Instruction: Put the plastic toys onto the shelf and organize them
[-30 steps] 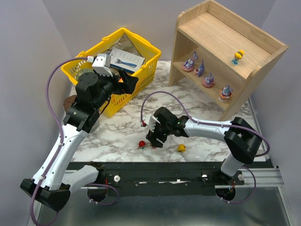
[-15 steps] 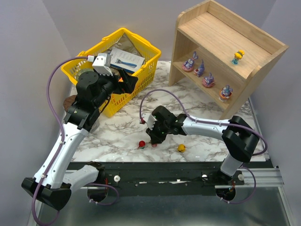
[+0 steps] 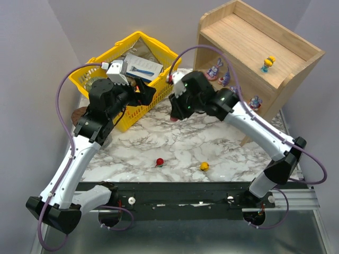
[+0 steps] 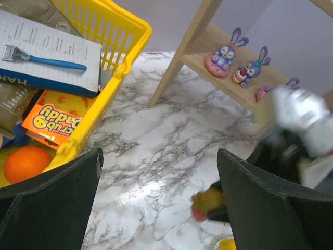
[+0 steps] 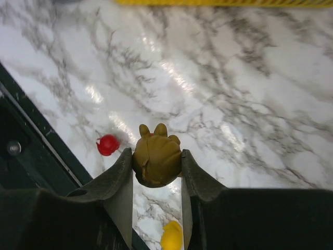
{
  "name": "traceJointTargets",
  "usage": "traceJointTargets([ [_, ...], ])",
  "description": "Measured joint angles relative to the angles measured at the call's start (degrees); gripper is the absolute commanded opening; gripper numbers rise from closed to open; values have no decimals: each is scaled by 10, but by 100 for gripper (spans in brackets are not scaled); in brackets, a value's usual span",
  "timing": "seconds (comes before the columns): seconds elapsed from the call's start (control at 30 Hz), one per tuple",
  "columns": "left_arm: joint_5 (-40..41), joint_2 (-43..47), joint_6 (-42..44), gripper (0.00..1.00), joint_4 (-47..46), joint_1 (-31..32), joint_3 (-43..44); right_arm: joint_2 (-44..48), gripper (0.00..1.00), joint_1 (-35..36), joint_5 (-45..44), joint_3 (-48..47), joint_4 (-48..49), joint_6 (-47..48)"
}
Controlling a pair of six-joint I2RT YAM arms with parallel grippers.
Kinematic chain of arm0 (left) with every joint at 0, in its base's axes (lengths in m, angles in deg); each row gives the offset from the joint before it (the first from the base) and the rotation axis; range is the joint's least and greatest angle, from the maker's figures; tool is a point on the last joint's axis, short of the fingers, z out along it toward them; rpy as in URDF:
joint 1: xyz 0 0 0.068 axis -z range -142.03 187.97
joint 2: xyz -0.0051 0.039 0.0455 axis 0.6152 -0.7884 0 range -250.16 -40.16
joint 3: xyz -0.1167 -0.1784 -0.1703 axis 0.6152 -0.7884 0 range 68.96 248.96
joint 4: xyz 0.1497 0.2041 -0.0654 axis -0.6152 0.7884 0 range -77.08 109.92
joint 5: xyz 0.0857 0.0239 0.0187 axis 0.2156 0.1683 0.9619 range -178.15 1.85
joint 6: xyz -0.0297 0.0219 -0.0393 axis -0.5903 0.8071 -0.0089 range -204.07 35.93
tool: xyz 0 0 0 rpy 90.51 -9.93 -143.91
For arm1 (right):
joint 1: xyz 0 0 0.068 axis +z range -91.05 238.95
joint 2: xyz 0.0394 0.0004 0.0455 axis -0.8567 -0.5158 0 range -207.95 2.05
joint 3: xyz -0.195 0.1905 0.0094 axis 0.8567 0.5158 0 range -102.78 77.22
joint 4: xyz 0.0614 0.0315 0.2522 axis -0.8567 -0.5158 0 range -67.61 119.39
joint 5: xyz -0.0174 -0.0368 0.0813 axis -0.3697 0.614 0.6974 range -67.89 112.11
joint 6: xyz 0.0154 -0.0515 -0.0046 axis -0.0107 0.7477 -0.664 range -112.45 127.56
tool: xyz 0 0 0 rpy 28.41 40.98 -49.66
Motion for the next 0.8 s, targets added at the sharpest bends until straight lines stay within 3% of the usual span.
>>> traceJointTargets([
  [0.27,-17,-11,-1,99,16,-2,0,4,1,-83,-79,-219,-159,-21],
  [0.47,-38,-13,-9,99,15,-3,0,3,1,-125,-105,-351,-221,-10],
  [0.8,-65,-24,-20,99,14,-3,-10,30,1,-178,-136,-429,-225,37],
])
